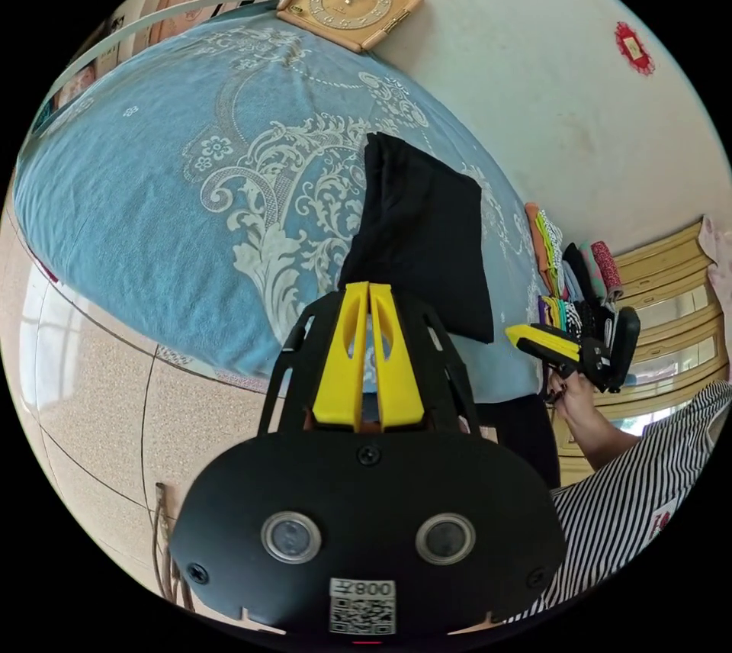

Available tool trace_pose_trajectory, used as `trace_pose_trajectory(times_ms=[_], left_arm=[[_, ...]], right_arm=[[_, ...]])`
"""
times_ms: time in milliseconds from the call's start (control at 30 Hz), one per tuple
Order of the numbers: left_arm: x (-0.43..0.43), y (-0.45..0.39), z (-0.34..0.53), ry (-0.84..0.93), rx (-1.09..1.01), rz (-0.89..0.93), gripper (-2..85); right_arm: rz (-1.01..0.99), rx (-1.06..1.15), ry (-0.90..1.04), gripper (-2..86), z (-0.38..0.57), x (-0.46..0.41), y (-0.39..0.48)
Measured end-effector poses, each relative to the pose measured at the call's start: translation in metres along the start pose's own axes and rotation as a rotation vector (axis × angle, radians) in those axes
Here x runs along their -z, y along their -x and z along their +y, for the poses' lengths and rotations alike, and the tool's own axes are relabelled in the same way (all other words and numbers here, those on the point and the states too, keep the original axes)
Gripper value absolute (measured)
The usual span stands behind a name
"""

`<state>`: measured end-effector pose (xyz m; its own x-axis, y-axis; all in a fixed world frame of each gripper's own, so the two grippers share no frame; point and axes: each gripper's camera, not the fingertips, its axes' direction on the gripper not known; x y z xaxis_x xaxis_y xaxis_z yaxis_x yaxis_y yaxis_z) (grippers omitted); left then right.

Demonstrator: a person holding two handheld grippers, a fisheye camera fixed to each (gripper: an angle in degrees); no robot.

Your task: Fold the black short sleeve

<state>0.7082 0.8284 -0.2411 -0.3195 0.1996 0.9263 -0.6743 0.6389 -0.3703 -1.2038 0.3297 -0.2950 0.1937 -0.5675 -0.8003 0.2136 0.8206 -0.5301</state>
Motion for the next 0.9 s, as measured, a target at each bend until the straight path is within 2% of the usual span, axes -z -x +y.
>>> trace_pose_trajectory(times_ms=[133,267,433,533,633,900], left_arm=[[-0.017,-0.040,-0.003,0.046,-0.077,0.086,0.7],[-0.045,-0.103,-0.013,0.159,-0.259,0.172,2.1],[-0.090,-0.183,-0.017,0.307,-0.525,0.110,4.8],[-0.123,-0.216,-0.014,0.424,-0.653,-0.019,5.1],[-0.133,-0.229,-0.013,0.437,-0.693,-0.120,2.3],[-0.118,-0.213,-0.016,0.381,-0.638,-0.056,0.5]], right_arm=[[-0.093,-0.042,0.115,0.3,0.005,-0.078,-0.018],[-0.206,-0.130,0.069,0.3,0.030,-0.094,-0.043],[-0.489,-0.365,0.002,1.4,0.077,-0.136,-0.110],[-0.639,-0.478,0.008,3.1,0.101,-0.180,-0.140],[-0.770,-0.550,0.021,5.3,0.120,-0.225,-0.158],[-0.915,-0.622,0.028,6.7,0.151,-0.322,-0.176]])
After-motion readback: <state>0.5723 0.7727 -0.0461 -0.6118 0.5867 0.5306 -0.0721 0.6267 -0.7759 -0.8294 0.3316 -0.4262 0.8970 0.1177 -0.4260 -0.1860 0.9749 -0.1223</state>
